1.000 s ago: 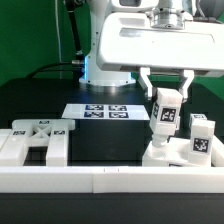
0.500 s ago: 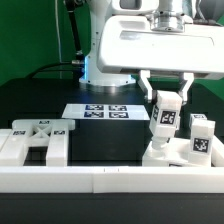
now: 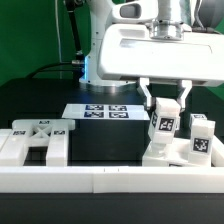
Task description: Assemble chair
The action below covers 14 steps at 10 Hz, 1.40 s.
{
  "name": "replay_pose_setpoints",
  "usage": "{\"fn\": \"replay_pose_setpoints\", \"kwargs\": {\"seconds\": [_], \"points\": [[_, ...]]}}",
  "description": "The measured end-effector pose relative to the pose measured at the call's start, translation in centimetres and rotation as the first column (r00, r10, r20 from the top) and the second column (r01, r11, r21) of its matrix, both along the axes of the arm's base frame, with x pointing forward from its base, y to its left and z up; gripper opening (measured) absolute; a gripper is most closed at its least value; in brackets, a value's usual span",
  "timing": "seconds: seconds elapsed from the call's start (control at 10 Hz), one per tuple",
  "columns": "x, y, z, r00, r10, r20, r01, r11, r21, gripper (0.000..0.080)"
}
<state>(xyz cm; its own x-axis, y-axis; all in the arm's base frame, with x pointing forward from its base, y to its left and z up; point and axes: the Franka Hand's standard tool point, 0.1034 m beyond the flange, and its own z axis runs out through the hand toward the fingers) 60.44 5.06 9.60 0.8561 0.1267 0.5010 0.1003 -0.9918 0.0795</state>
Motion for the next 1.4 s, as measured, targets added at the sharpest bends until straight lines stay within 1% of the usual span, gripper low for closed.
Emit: {"fn": "replay_pose_setpoints", "kwargs": {"seconds": [0.7, 1.0, 1.3, 1.4], "points": [[-0.61, -0.19, -1.04, 1.0, -0.001, -0.018, 0.001, 1.0, -0.005, 0.029], [-0.37, -0.27, -1.06, 1.0, 0.0, 0.009, 0.0, 1.0, -0.01, 0.029], [0.1, -0.59, -1.12, 0.997, 0.0, 0.077, 0.002, 1.0, -0.024, 0.029], [0.12, -0.62, -1.14, 0.997, 0.001, 0.078, 0.001, 1.0, -0.025, 0.029]]}}
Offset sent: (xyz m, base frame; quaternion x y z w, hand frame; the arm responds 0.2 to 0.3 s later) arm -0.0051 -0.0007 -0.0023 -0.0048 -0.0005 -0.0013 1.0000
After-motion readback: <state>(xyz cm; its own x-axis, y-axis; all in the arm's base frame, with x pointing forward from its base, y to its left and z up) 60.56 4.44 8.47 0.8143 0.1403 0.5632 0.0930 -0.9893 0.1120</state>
